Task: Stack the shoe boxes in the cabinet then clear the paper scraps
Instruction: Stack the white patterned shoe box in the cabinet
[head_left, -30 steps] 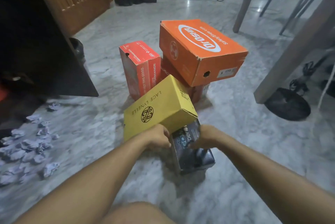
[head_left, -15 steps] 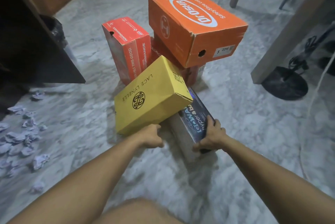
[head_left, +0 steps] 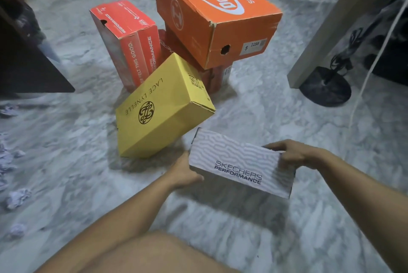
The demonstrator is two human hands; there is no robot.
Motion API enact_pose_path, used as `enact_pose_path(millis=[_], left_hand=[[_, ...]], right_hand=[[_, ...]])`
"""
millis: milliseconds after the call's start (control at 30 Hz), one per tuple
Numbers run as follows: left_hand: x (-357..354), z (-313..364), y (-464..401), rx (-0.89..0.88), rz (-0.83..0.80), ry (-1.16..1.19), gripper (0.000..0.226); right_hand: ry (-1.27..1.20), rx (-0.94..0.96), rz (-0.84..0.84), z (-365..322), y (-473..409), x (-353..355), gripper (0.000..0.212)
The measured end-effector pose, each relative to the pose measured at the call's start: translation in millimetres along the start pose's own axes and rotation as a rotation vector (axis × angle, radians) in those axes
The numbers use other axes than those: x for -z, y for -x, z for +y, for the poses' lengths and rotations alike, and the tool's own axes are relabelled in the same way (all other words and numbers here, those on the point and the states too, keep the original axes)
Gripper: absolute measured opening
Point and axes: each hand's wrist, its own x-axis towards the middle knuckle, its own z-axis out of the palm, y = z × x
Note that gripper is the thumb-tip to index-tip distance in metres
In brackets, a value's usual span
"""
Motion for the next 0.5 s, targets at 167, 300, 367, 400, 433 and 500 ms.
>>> enact_pose_path(millis=[167, 300, 367, 400, 433, 500], left_hand=[[-2.3, -4.6, 2.9, 0.036, 0.007, 0.183, 0.07], [-1.2, -0.3, 5.2, 0.054, 0.015, 0.254, 0.066], [0.2, 5.0, 7.7, 0.047, 0.035, 0.263, 0.058], [1.8, 9.3, 9.8, 0.043, 0.045, 0.268, 0.053], [3.9, 14.6, 12.3, 0.042, 0.056, 0.278, 0.048], [8.3, 25.7, 18.4, 0.034, 0.096, 0.321, 0.038]], right_hand=[[-0.291, -0.128, 0.35, 3.4, -2.7, -10.3, 0.071], [-0.393, -0.208, 0.367, 5.8, 2.7, -21.1, 0.055], [-0.369, -0.181, 0.433, 6.8, 9.4, -20.4, 0.069], [-0.343, -0.163, 0.467, 7.9, 13.2, -18.0, 0.073], [-0.34, -0.151, 0.484, 8.9, 17.7, -14.5, 0.074], [-0.379, -0.129, 0.454, 11.1, 27.3, -6.0, 0.071]])
